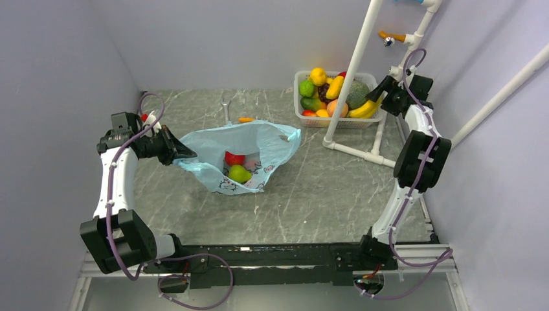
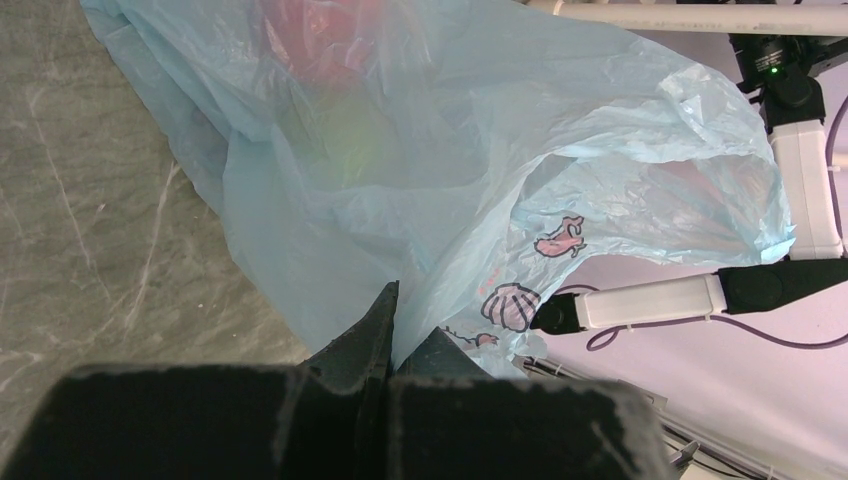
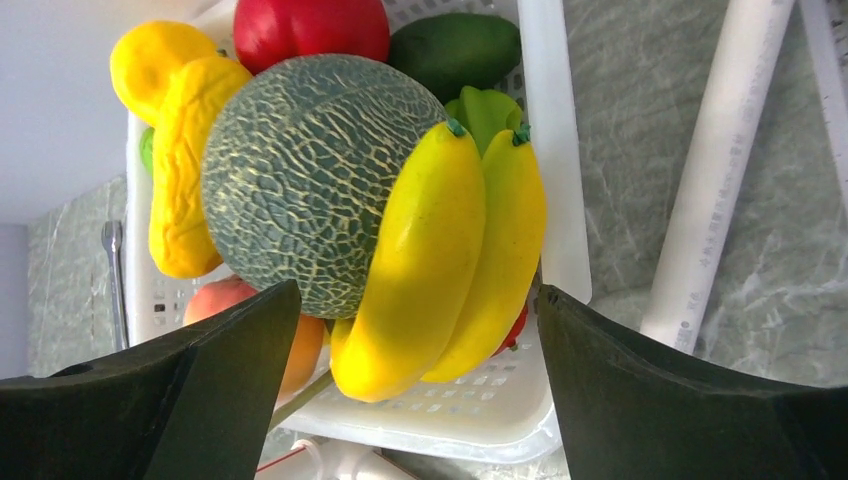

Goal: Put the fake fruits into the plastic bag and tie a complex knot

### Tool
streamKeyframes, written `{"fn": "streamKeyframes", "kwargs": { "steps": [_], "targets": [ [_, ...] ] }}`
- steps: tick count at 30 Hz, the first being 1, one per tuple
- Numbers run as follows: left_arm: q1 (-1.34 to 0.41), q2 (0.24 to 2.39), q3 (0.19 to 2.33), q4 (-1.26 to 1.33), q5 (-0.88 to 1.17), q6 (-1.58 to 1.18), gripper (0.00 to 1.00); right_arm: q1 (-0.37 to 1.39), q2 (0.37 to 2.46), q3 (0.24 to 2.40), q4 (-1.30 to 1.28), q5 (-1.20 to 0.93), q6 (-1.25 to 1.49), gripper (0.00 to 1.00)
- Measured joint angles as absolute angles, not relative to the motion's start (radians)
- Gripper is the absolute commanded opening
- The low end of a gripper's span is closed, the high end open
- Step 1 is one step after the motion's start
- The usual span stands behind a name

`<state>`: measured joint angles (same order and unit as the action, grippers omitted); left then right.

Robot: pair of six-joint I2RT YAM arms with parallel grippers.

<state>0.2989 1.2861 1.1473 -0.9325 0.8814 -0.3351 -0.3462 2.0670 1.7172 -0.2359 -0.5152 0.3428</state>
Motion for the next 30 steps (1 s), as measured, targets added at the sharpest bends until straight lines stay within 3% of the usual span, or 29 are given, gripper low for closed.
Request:
{"fn": "streamKeyframes", "kwargs": {
  "steps": [3, 7, 19, 26, 30],
  "targets": [
    [0.299, 1.287, 1.147, -0.933, 0.881, -0.335, 0.0, -0.346, 2.094, 1.716, -0.231, -0.54, 0.352, 0.99],
    [0.299, 1.287, 1.147, -0.933, 0.881, -0.335, 0.0, -0.341, 2.104, 1.709, -0.22, -0.575, 0.364, 1.0],
    [0.299, 1.293, 1.147, -0.933, 0.875, -0.335, 0.0, -0.374, 2.123, 1.637, -0.036, -0.753, 0.45, 0.93],
    [0.299, 1.296, 1.147, -0.933, 0.874, -0.335, 0.0, -0.384, 2.123, 1.626, -0.035, -0.752, 0.431, 0.66],
    [0.299, 1.303, 1.151, -0.933, 0.874, -0.335, 0.0, -0.377, 2.123, 1.637, -0.083, -0.696, 0.377, 0.55]
  ]
}}
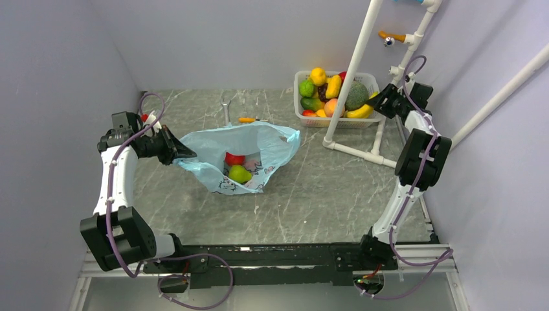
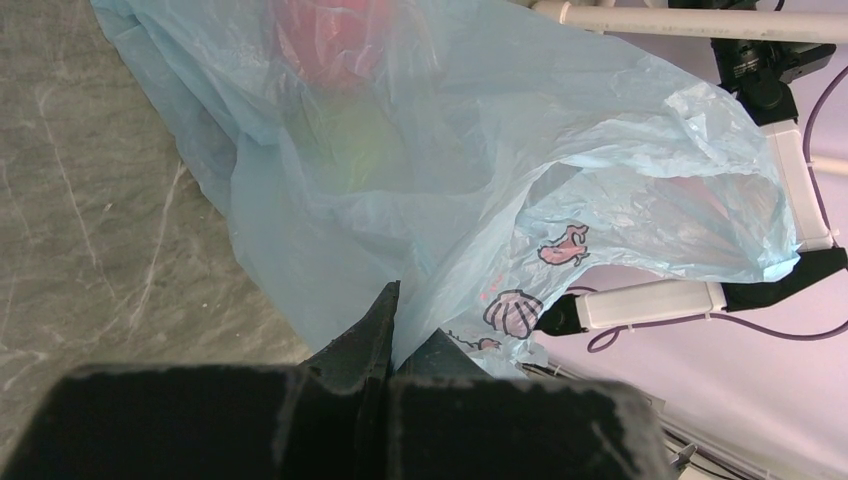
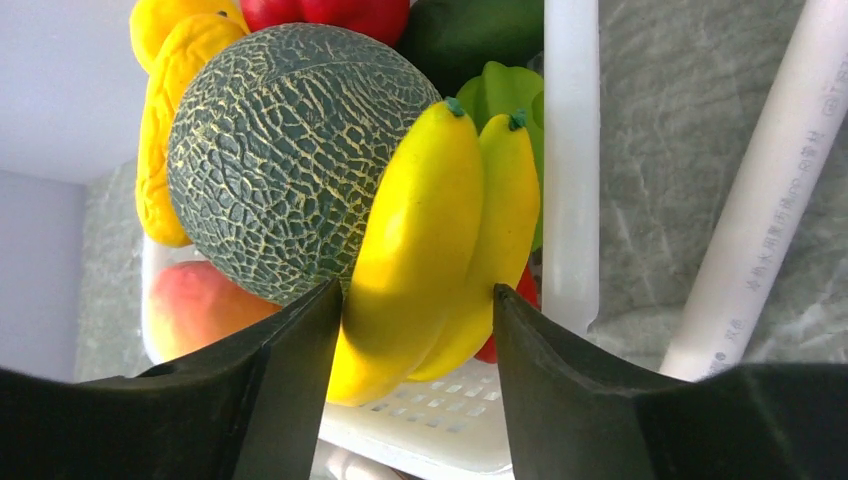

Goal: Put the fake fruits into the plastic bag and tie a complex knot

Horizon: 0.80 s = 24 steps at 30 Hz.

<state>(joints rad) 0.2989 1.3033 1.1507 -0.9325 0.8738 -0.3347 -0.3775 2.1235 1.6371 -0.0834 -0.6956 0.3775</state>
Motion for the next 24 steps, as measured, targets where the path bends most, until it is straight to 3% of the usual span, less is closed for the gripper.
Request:
{"fn": "streamKeyframes", "kwargs": {
  "steps": [7, 16, 24],
  "targets": [
    [0.299, 1.306, 1.151, -0.933, 0.874, -0.335, 0.0, -0.361, 2.12, 1.664, -0.129, -0.651, 0.321, 0.36],
    [0.299, 1.306, 1.151, -0.933, 0.873, -0.335, 0.0, -0.359, 2.065, 1.686, -0.195, -0.599, 0.272, 0.01],
    [0.299, 1.306, 1.151, -0.933, 0.873, -0.335, 0.0, -0.359, 2.026, 1.739, -0.236, -0.57, 0.261, 0.0]
  ]
}}
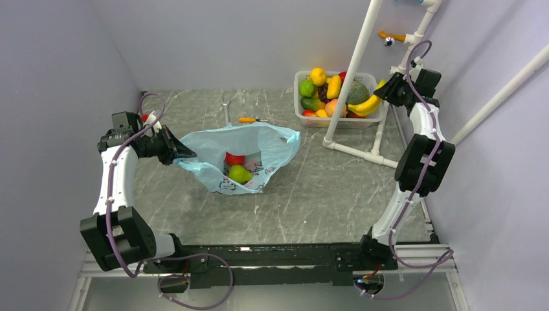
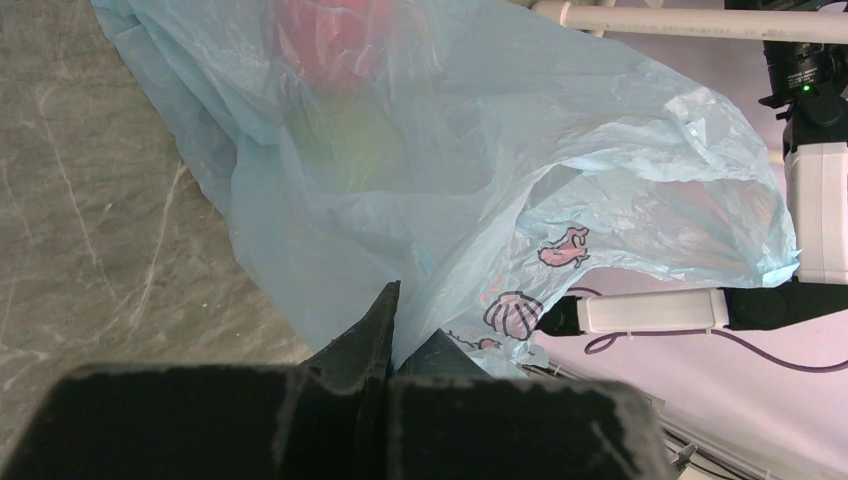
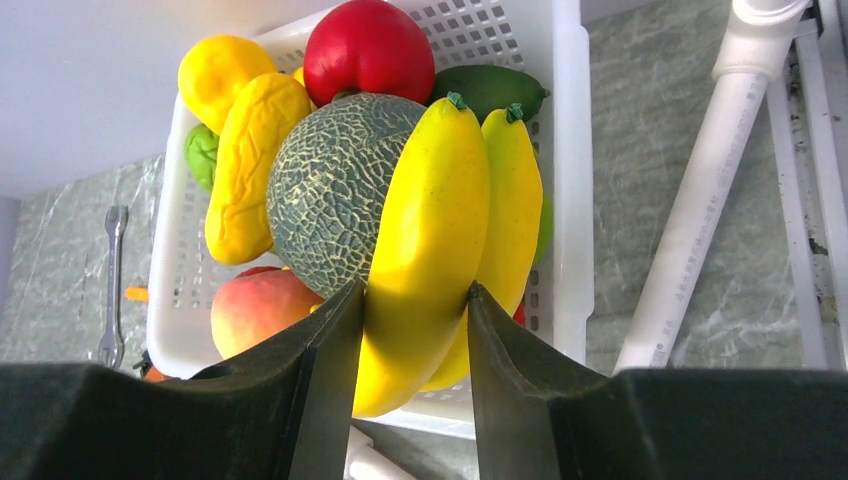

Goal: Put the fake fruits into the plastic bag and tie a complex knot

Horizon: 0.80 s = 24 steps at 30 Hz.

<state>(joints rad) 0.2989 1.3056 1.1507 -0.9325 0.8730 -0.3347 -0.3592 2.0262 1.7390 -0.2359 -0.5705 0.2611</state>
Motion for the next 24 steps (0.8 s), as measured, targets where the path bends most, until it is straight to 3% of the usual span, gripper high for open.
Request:
{"fn": "streamKeyframes", "kwargs": {
  "steps": [15, 24],
  "targets": [
    [0.299, 1.306, 1.151, -0.933, 0.867, -0.335, 0.0, -0.36, 1.918, 1.807, -0.371, -0.511, 0.12, 0.0],
    [0.299, 1.306, 1.151, -0.933, 0.867, -0.335, 0.0, -0.36, 1.705, 1.718, -0.437, -0.522, 0.088, 0.0]
  ]
}}
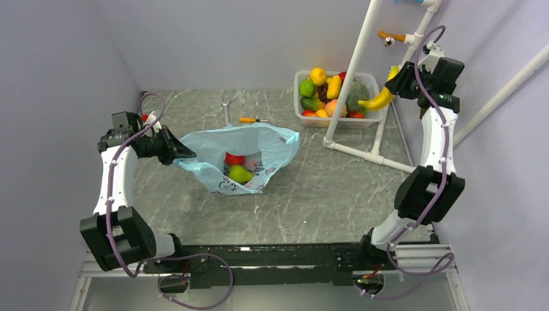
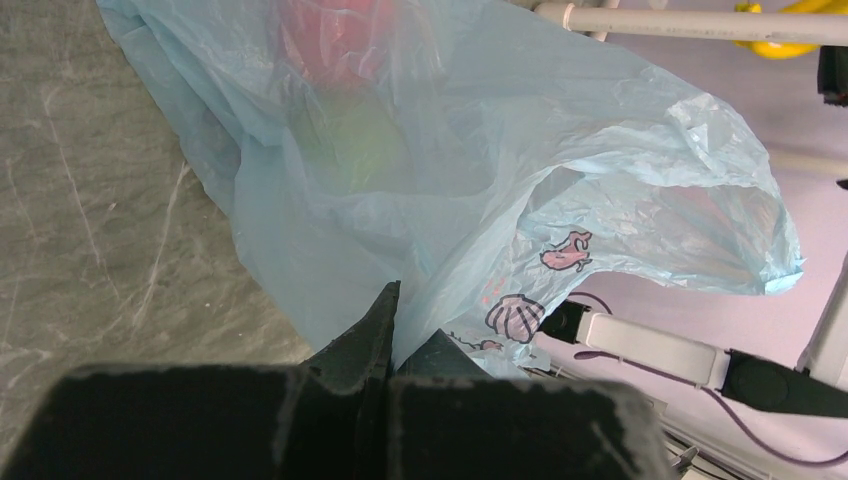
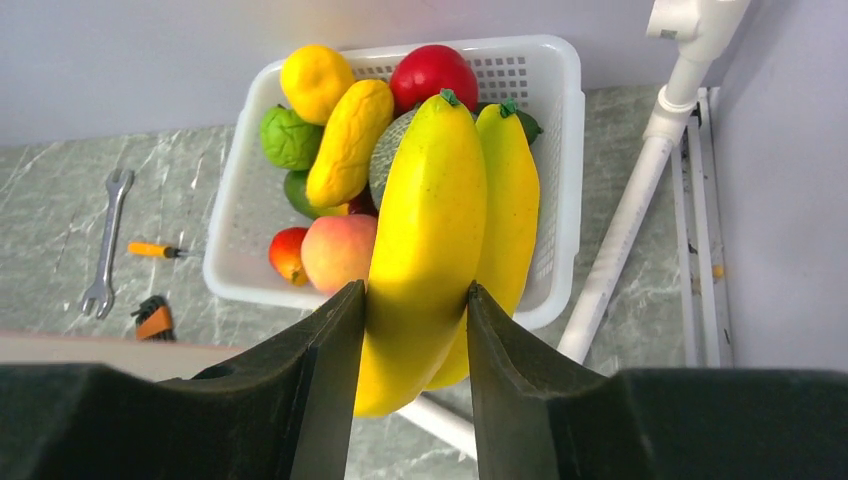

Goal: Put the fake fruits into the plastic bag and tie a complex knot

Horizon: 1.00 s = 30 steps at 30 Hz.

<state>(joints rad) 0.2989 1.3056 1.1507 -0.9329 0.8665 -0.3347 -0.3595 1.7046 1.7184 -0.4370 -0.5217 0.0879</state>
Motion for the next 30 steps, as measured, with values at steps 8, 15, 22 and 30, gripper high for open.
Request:
{"fn": "streamKeyframes", "kwargs": {
  "steps": [8, 15, 22, 30],
  "targets": [
    [0.299, 1.305, 1.151, -0.933, 0.867, -0.335, 0.0, -0.369, 1.444, 1.569, -0.551, -0.526, 0.022, 0.0],
    [0.299, 1.305, 1.151, -0.934, 0.867, -0.335, 0.0, -0.369, 1.162, 1.431, -0.718, -0.62, -0.036, 0.0],
    [0.299, 1.305, 1.15, -0.933, 0.868, -0.336, 0.0, -0.136, 1.029, 1.466, -0.751, -0.739, -0.011, 0.0],
    [0.299, 1.304, 1.136, -0.927, 0.868, -0.338, 0.0, 0.393, 1.129, 1.608, -0.581, -0.741, 0.034, 0.0]
  ]
}}
